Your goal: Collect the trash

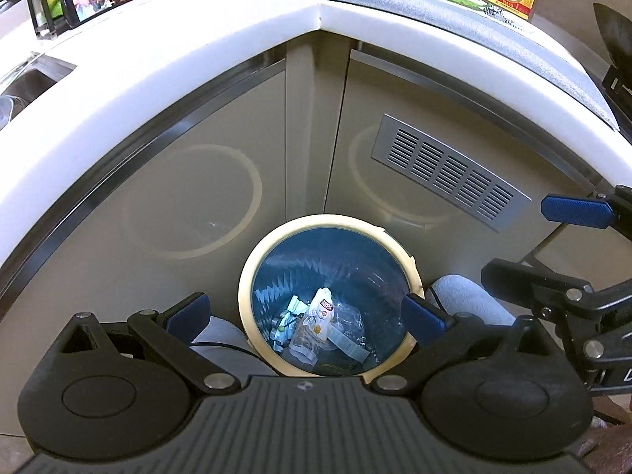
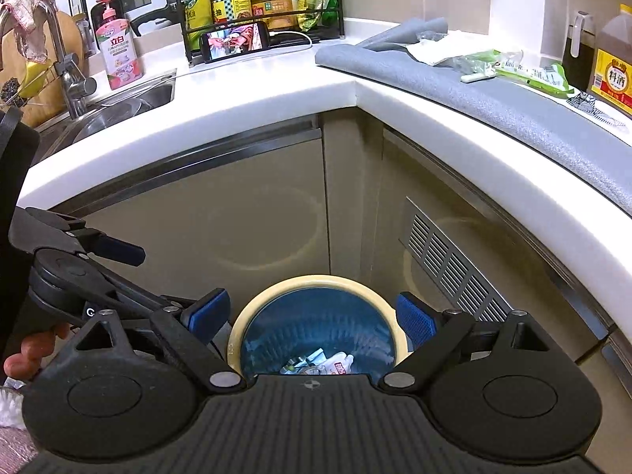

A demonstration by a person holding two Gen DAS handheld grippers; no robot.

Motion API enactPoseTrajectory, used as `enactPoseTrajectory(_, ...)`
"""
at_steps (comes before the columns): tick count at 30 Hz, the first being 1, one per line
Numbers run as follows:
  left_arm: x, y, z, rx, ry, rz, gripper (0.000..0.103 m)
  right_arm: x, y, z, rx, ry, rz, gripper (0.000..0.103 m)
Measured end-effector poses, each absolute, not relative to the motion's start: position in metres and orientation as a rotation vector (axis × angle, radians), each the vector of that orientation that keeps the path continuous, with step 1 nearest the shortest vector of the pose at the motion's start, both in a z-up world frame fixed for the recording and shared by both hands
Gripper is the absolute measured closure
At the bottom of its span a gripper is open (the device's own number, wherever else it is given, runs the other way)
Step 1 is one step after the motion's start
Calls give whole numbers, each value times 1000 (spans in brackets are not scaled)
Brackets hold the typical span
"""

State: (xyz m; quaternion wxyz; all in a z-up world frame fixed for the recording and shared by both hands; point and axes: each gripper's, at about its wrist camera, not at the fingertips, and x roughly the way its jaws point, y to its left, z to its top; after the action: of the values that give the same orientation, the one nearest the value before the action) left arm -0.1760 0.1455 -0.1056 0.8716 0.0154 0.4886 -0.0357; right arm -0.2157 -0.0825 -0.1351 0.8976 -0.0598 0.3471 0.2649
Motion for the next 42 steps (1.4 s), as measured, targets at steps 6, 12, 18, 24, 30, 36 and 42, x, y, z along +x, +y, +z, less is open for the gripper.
enactPoseTrajectory(6,-176,145,-106,38,1024,-77,0,-215,-82,-137,-122,726,548,10)
enactPoseTrajectory(12,-176,146,-108,42,1028,-80,0,-213,-83,-140,-115,738,547,10)
enactPoseTrajectory(18,-174,147,-111,37,1036,-80,0,-211,-82,-144,-114,753,545,10)
enactPoseTrajectory(24,-173,148,-114,30,1043,-79,0,-209,-81,-148,-112,768,547,10)
enactPoseTrajectory(30,-172,149,-116,25,1046,-75,0,-206,-79,-151,-110,787,552,10)
enactPoseTrajectory(36,-169,149,-119,29,1054,-71,0,-201,-77,-156,-105,811,550,10)
enactPoseTrajectory(42,-167,148,-118,43,1046,-71,0,-194,-79,-159,-90,825,535,10)
